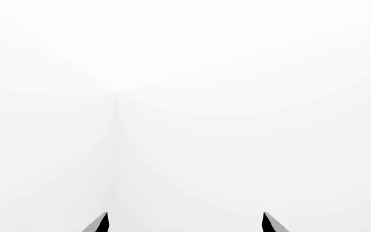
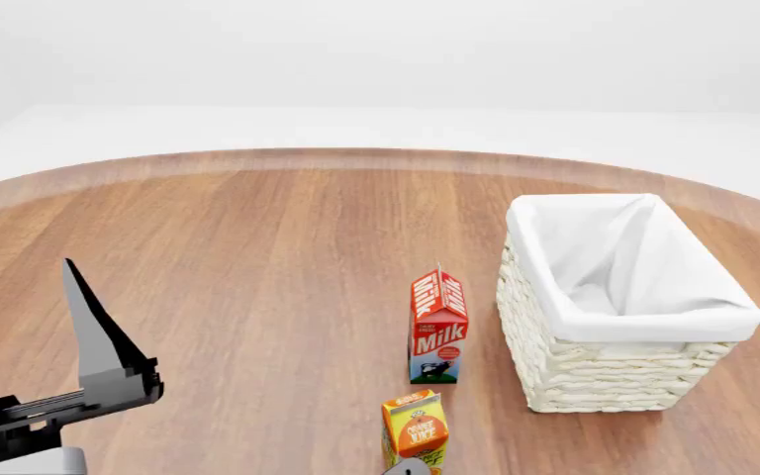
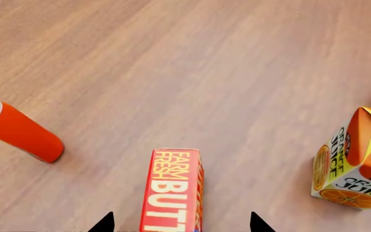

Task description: Pick up the cream cheese box and the butter, and put them in the basket.

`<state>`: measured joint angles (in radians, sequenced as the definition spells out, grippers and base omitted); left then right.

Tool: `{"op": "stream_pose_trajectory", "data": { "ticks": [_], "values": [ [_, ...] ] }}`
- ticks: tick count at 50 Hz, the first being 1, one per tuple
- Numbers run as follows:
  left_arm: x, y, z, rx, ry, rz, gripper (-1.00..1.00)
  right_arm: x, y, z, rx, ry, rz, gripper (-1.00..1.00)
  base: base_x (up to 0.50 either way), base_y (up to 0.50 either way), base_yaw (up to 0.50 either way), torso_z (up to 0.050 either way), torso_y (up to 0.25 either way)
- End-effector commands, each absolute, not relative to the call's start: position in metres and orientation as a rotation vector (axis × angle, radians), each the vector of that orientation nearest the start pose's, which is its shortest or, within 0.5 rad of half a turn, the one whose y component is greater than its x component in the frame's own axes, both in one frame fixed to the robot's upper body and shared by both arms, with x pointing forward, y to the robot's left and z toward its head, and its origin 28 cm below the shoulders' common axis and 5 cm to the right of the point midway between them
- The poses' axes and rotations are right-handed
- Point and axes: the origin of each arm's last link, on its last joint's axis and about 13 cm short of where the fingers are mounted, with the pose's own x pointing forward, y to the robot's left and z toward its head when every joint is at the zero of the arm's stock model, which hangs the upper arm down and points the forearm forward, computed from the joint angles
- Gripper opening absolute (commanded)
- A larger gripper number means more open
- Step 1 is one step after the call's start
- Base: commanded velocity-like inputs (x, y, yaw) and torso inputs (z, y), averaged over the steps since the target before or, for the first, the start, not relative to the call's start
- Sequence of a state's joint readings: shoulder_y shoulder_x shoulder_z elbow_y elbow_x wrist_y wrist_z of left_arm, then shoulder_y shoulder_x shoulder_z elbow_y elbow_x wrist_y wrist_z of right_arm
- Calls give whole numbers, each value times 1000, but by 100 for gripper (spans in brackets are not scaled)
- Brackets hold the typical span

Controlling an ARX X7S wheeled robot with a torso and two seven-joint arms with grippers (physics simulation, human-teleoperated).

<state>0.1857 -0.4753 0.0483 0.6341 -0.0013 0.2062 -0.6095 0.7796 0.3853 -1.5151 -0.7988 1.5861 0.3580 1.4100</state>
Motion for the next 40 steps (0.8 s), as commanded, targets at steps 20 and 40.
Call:
{"op": "stream_pose_trajectory", "data": {
  "ticks": [20, 40],
  "values": [
    [162, 254, 134, 185, -715, 304, 100, 82, 12, 131, -49, 791, 671, 100, 0, 0, 0, 0, 0],
    [162, 254, 133, 186, -713, 302, 100, 79, 12, 120, -56, 836, 662, 100, 0, 0, 0, 0, 0]
  ]
}}
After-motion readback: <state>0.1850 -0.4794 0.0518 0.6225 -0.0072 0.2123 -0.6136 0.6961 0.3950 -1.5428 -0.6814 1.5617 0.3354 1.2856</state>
